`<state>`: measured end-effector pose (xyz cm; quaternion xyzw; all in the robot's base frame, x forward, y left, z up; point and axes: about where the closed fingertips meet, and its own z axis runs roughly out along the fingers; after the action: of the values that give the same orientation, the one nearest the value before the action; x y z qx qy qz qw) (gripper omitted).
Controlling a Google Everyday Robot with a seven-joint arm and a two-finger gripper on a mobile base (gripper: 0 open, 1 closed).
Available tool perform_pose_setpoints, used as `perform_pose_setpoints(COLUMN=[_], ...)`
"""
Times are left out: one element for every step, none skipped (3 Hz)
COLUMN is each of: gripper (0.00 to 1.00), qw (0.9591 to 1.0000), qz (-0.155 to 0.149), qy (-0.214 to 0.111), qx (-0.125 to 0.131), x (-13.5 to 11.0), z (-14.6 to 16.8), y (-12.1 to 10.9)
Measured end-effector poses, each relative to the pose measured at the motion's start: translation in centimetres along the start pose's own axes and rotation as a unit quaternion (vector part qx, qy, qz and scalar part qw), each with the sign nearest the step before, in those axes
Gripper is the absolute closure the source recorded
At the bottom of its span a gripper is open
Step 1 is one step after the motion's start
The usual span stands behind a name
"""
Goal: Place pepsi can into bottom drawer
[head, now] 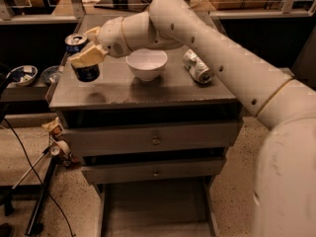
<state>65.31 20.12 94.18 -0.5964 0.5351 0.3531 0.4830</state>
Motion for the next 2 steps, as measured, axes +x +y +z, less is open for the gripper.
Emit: perform_pose_setpoints(gripper=[1.0,1.0], qw=[0.9997,0.9985], qz=[0.019,0.038], qy=[0.011,0.02], qx=[0.012,0.033], x=[-0.9,-1.3], z=[-2.0,-3.7], y=[3.5,6.9])
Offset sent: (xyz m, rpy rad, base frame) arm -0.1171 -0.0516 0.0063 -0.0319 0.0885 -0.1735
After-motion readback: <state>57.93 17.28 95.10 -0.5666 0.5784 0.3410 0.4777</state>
